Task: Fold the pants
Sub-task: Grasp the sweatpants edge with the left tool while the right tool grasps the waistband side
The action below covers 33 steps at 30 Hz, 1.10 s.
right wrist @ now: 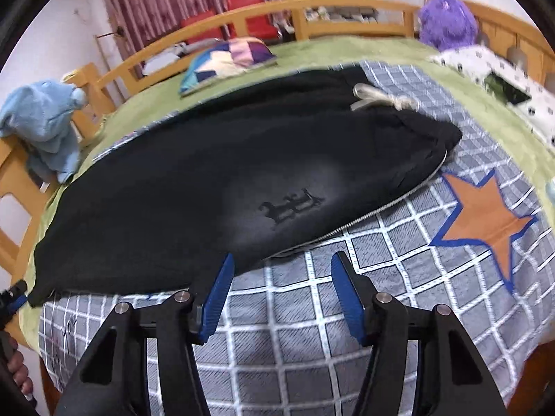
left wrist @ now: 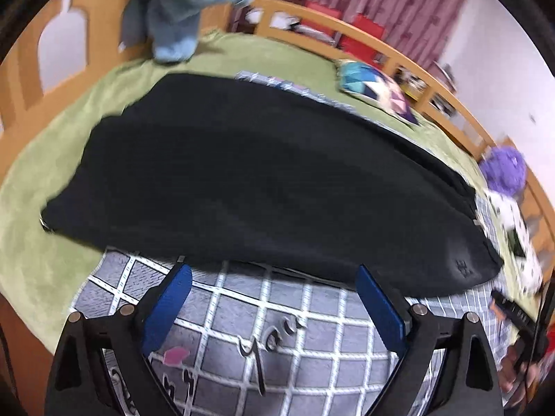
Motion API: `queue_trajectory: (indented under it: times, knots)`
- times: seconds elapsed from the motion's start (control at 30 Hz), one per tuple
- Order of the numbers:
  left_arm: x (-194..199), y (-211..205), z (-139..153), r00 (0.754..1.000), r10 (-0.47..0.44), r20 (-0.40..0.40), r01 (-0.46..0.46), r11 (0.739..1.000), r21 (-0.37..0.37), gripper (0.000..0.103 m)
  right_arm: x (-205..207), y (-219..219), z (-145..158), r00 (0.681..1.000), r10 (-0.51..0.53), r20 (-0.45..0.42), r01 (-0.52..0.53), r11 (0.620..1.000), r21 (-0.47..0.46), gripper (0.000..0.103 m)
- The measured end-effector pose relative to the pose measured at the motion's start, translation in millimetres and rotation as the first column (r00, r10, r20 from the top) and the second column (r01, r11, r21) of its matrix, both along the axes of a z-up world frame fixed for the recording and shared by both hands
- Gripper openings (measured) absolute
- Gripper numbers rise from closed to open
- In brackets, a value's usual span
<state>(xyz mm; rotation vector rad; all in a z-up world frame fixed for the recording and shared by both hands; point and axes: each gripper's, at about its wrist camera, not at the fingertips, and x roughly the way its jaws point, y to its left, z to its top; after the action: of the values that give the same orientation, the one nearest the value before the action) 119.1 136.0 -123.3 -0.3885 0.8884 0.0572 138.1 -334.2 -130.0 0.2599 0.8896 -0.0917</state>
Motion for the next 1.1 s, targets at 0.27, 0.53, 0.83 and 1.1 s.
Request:
queue_trajectory:
  times: [0.27, 0.53, 0.83, 1.1]
  knots:
    - [34.4, 33.4, -46.9, 0.994, 0.087, -0.061, -0.097, 0.975, -0.198, 0.088, 40.0, -29.4, -39.7, 0.995, -0.082, -0.051, 0.086, 0.993, 0.085, 0.058]
    - [49.6, 37.5, -70.6, 0.978, 0.171, -0.120, -0.189, 0.968, -0.166, 0.058, 73.6, -34.9, -73.1, 0.991, -0.098, -0.096, 0.112, 0.981, 0.159, 0.047]
    - [65.8, 33.0, 3.6, 0.995, 0.095, 0.026, -0.094, 0.995, -0.040, 0.016, 91.7, -23.3, -9.5, 0.999, -0.016, 0.028, 0.012, 0.989, 0.144, 0.014]
    - [130.7, 35.2, 69.6, 0.985, 0.093, 0.142, -0.099, 0.994, 0.036, 0.016, 148.0, -15.7, 58.6, 0.990, 0.023, 0.139, -0.040, 0.992, 0.120, 0.012]
